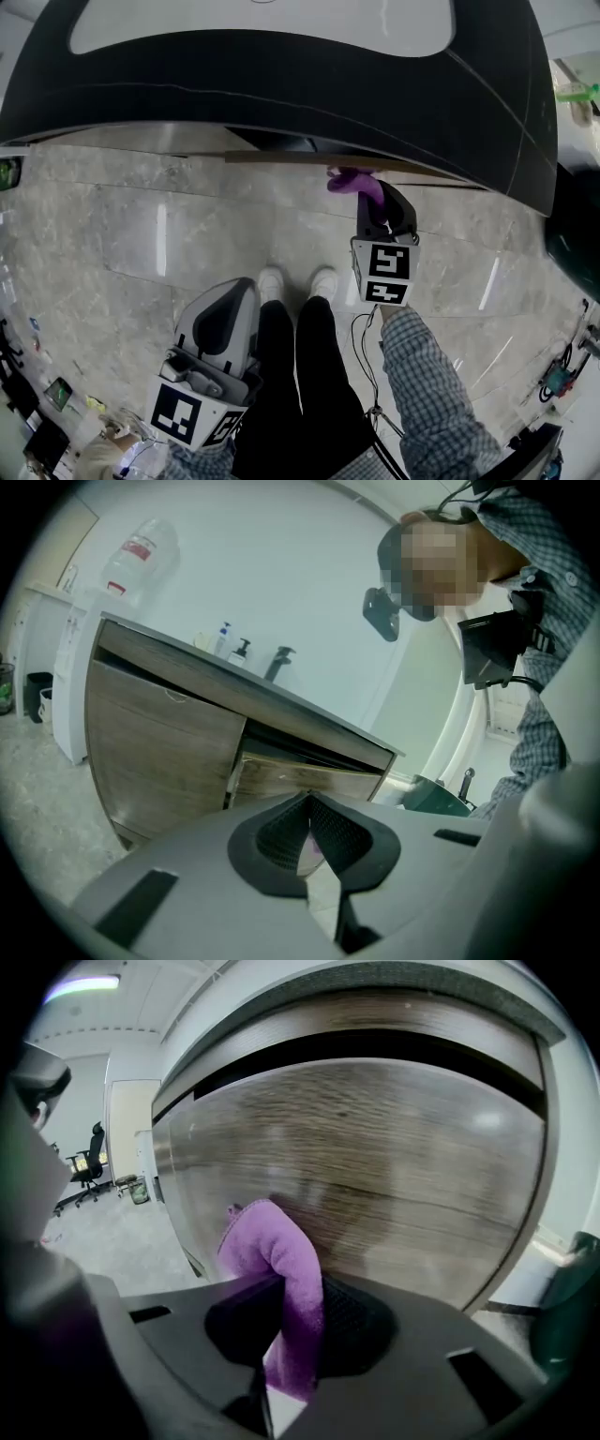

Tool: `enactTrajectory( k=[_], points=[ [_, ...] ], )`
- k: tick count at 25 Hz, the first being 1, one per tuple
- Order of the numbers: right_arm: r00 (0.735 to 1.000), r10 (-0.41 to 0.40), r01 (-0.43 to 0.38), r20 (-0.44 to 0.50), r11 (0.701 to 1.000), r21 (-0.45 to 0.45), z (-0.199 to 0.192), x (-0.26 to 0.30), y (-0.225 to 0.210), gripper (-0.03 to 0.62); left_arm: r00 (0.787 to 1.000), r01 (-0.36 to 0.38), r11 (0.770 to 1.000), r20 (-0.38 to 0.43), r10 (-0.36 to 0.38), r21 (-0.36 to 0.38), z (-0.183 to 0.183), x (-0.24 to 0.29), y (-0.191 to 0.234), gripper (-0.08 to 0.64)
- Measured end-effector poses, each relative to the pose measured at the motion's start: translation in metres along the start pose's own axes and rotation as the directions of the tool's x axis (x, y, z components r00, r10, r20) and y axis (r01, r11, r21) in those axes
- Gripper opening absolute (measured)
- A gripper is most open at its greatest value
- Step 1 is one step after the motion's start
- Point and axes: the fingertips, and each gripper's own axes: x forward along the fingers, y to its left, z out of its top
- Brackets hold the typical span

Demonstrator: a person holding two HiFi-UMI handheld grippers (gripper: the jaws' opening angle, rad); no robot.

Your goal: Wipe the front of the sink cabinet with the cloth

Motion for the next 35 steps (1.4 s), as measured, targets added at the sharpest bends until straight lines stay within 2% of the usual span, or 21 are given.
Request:
enactTrajectory(
  k=[4,10,14,19,23,26,31,33,35],
  points=[
    [0.999,-0.037,0.037,-0.012,0.999,0.000,-0.009,-0.005,-0.030,0.081,1.000,0.016,1.000,-0.009,-0.016,0.010,0.001,0.010,-0.009,0.011],
    [0.987,-0.149,0.154,-0.060,0.985,0.083,-0.038,-0.016,-0.092,0.081,0.999,0.038,0.999,-0.033,-0.038,0.020,-0.004,0.023,-0.020,0.011],
    [0.976,-0.200,0.206,-0.084,0.975,0.085,-0.051,-0.023,-0.128,0.081,0.998,0.053,0.998,-0.039,-0.052,0.021,-0.007,0.033,-0.028,0.011],
    [0.956,-0.271,0.285,-0.113,0.949,0.134,-0.068,-0.034,-0.169,0.081,0.997,0.068,0.997,-0.050,-0.066,0.024,-0.009,0.042,-0.036,0.011],
    [0.940,-0.315,0.331,-0.128,0.933,0.139,-0.078,-0.044,-0.191,0.081,0.996,0.077,0.997,-0.056,-0.075,0.028,-0.011,0.044,-0.039,0.011],
    [0.919,-0.367,0.389,-0.144,0.903,0.183,-0.090,-0.053,-0.212,0.081,0.995,0.084,0.996,-0.063,-0.082,0.030,-0.013,0.046,-0.041,0.011],
    [0.879,-0.440,0.477,-0.185,0.823,0.309,-0.116,-0.066,-0.235,0.080,0.994,0.081,0.996,-0.070,-0.079,0.024,-0.018,0.045,-0.041,0.011],
    [0.877,-0.443,0.481,-0.187,0.796,0.368,-0.123,-0.065,-0.232,0.080,0.994,0.080,0.997,-0.073,-0.078,0.023,-0.020,0.045,-0.039,0.011],
    [0.884,-0.432,0.467,-0.179,0.789,0.400,-0.126,-0.059,-0.222,0.081,0.994,0.075,0.997,-0.076,-0.073,0.021,-0.023,0.043,-0.036,0.011]
  ],
)
